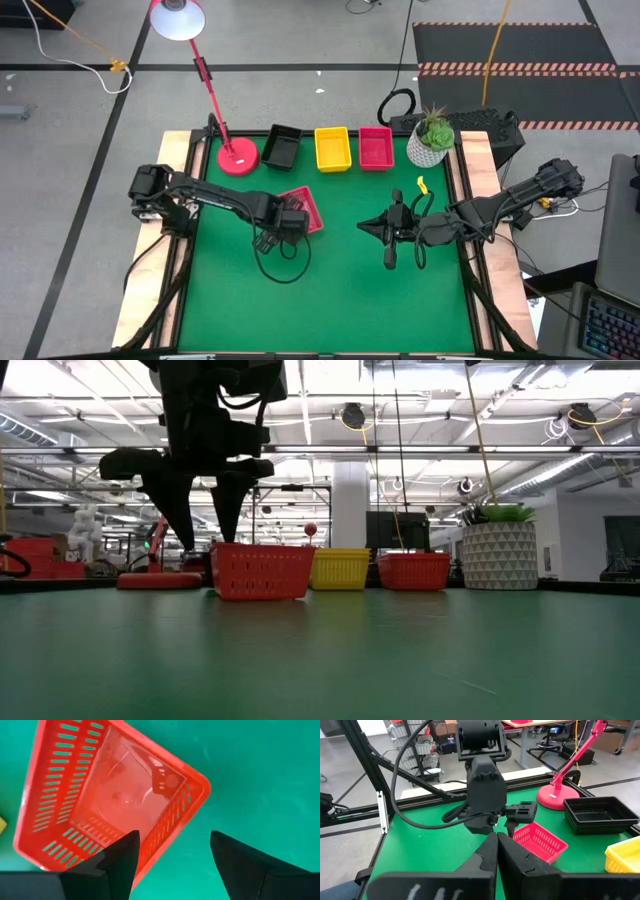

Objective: Stack baskets by color
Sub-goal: Stack the bottom red bin on the top stacked red bin

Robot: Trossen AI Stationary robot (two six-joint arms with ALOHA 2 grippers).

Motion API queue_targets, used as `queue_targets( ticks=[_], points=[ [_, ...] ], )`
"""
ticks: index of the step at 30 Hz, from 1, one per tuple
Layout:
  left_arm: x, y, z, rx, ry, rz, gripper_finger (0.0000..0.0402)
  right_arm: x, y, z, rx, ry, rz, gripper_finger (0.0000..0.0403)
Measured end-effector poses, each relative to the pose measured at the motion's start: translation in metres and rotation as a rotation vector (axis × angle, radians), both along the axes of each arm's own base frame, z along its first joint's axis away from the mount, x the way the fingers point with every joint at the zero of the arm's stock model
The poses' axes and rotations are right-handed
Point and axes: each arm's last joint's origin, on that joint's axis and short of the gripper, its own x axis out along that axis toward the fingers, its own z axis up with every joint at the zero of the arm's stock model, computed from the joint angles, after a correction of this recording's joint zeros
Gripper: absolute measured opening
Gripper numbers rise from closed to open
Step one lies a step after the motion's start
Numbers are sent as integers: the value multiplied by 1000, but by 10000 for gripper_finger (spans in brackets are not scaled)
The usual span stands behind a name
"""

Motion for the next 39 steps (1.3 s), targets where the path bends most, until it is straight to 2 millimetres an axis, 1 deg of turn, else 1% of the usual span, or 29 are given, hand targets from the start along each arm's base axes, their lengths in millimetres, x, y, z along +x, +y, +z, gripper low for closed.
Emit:
queue_targets(
  ticks=[11,17,23,25,27,30,39],
  points=[
    [5,10,1,-6,-37,-1,246,0,0,0,-1,2,0,4],
    [5,12,1,-5,-34,-3,245,0,0,0,-1,2,0,4],
    [-1,12,-14,-2,-20,-17,245,0,0,0,-1,2,1,4],
    [-3,12,-17,-2,-12,-13,238,0,0,0,-1,2,1,4],
    [-5,12,-21,-2,0,-14,222,0,0,0,-5,2,2,4],
    [-7,12,-24,2,8,-27,186,0,0,0,-8,3,3,4],
    [-6,12,-24,11,3,-75,53,0,0,0,-8,3,3,4]
  ],
)
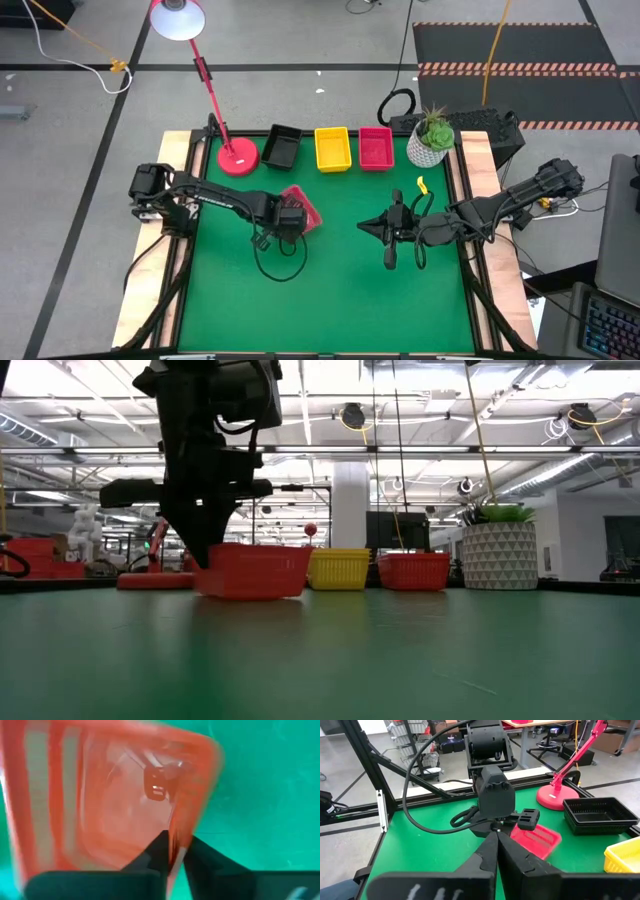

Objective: Stack baskets by color
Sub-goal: Stack the bottom red bin on the top stacked red bin

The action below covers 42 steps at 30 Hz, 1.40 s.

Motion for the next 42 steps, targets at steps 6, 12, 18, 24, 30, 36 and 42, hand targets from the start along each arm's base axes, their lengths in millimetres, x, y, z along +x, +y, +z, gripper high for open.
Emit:
queue_targets(
  ticks=[6,12,18,24,30,36,42],
  points=[
    [0,0,0,2,-4,-3,15,0,0,0,0,0,0,4],
    [0,-1,0,2,-3,-6,14,0,0,0,0,0,0,4],
    [0,-6,0,15,-3,-29,18,0,0,0,0,0,0,4],
    [2,-14,17,101,22,-57,8,0,0,0,9,-3,-7,4],
    [8,-21,47,220,17,-76,14,2,-5,4,1,-37,-68,4],
    [18,-30,81,261,-56,-107,15,8,-11,9,-34,-43,-142,4],
    [26,-43,114,339,-159,-174,7,22,-11,3,-158,-1,-259,4]
  ],
)
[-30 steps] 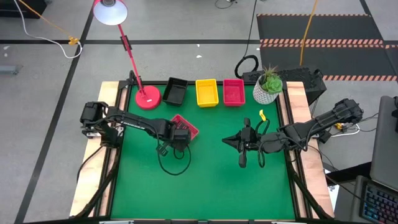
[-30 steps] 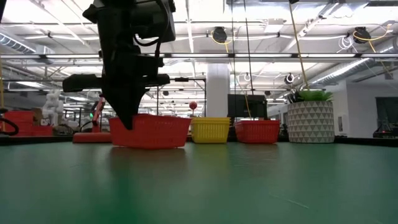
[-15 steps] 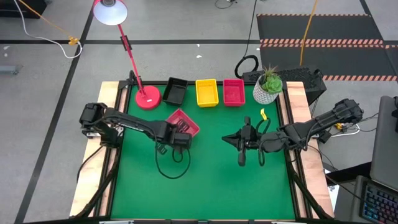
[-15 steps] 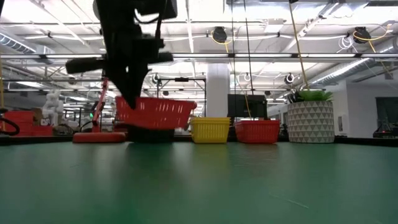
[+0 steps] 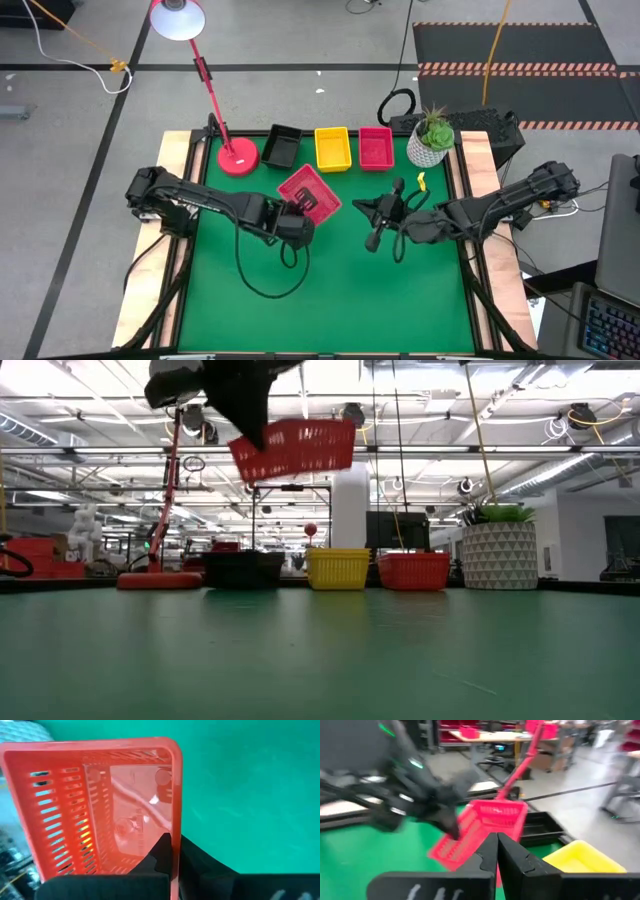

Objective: Stack baskets by color
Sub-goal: Stack the bottom red bin on the top stacked red bin

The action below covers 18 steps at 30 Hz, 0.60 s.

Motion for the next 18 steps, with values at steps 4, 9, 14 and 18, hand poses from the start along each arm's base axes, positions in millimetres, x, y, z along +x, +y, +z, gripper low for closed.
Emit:
queue_targets(
  ticks=[4,9,14,18],
  points=[
    [0,-6,4,29,-32,4,17,8,2,-10,-34,35,-41,4],
    [1,-13,5,1,-87,30,7,13,5,-16,-38,53,-36,4],
    [8,-17,8,-32,-203,77,17,16,10,-21,-55,75,-23,8],
    [11,-21,10,-21,-212,25,7,16,16,-23,-103,116,51,28]
  ],
)
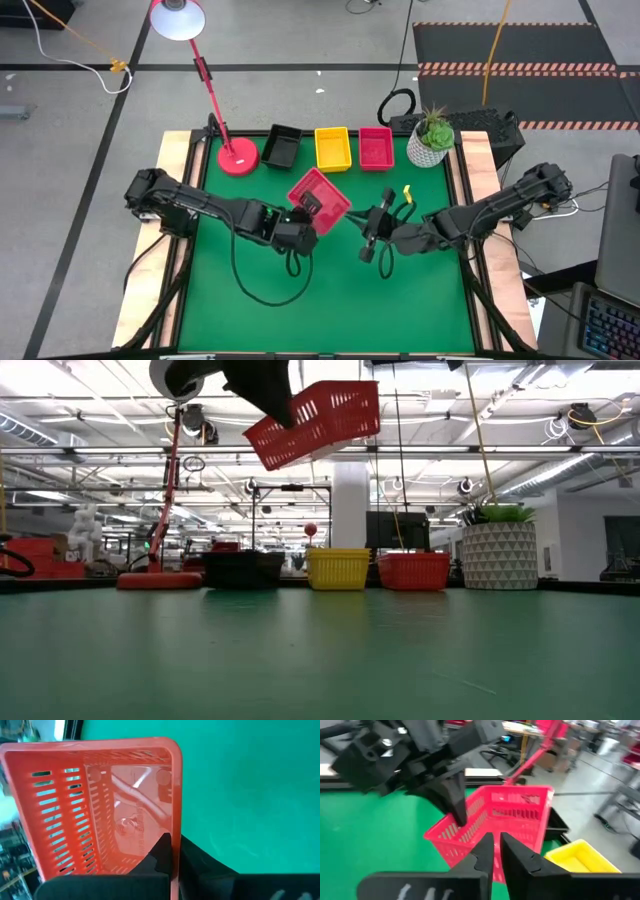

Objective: Stack baskets by color
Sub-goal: Stack the bottom red bin on the top stacked red bin

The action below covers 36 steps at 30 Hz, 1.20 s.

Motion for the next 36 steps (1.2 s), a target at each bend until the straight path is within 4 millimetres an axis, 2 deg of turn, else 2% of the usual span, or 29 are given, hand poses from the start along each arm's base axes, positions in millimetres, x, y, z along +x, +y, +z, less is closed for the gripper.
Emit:
queue_targets(
  ticks=[3,6,11,17,21,26,32,36],
  points=[
    [1,-1,1,-5,-12,-14,15,-1,6,7,-7,3,28,48],
    [2,0,1,-6,-22,-12,16,-3,6,22,4,-29,-68,69],
    [4,0,2,-11,-35,-10,10,-2,-11,44,-5,40,-136,113],
    [4,1,2,-1,-32,-19,8,19,-29,57,18,174,-97,183],
    [5,3,2,-3,-33,-11,13,40,-38,50,-22,271,-95,212],
    [5,3,2,2,-30,-17,8,52,-50,36,-39,348,-134,221],
    [5,3,2,11,-29,-18,17,51,-58,37,-18,340,-169,208],
    [5,4,2,27,-29,-14,8,49,-62,34,46,368,-170,191]
  ],
)
